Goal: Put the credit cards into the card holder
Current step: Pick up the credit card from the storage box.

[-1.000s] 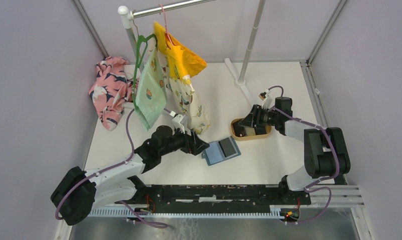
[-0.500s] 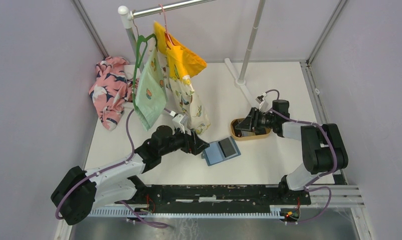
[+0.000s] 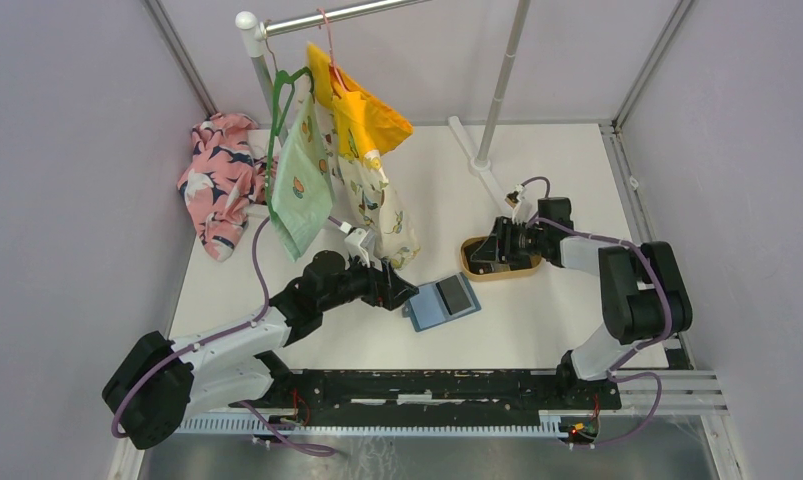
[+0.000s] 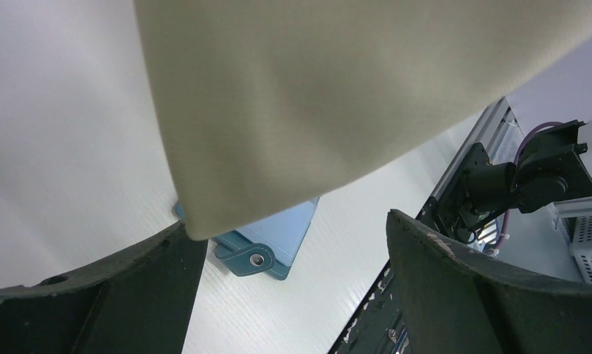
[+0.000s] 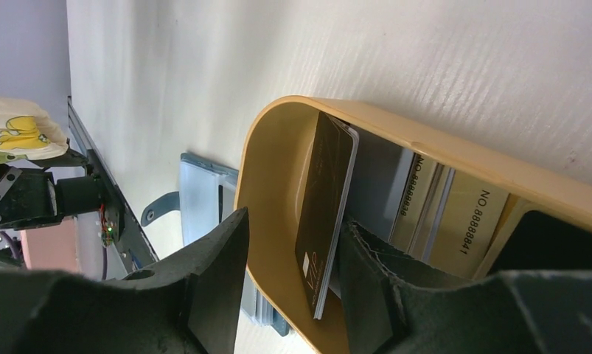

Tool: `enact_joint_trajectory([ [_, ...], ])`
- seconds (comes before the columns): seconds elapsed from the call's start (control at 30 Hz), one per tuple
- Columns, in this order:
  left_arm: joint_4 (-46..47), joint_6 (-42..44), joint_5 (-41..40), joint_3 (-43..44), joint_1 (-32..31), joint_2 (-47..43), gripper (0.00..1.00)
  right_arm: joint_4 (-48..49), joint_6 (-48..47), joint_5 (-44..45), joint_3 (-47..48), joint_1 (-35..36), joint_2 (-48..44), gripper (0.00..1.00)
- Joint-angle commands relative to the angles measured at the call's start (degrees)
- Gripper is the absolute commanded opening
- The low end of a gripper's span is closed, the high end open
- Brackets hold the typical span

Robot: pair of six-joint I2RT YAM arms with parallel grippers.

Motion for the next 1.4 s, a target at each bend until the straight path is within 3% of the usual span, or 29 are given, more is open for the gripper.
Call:
enact_joint_trajectory([
  [0.0, 3.37, 1.42, 0.14, 0.27, -0.27, -0.20, 0.94, -0.48, -1.56, -1.70, 2.37, 0.18, 1.96, 0.52],
  [0.93, 2.06, 1.71, -0.17, 0.41, -0.26, -1.28, 0.94, -1.90, -0.88, -9.74, 4.16, -4.33, 1.09, 0.47],
  [1.37, 2.40, 1.37, -0.21, 0.23, -0.26, -1.14, 0.94, -2.36, -2.19, -8.41, 4.00, -0.25, 5.30, 0.51],
])
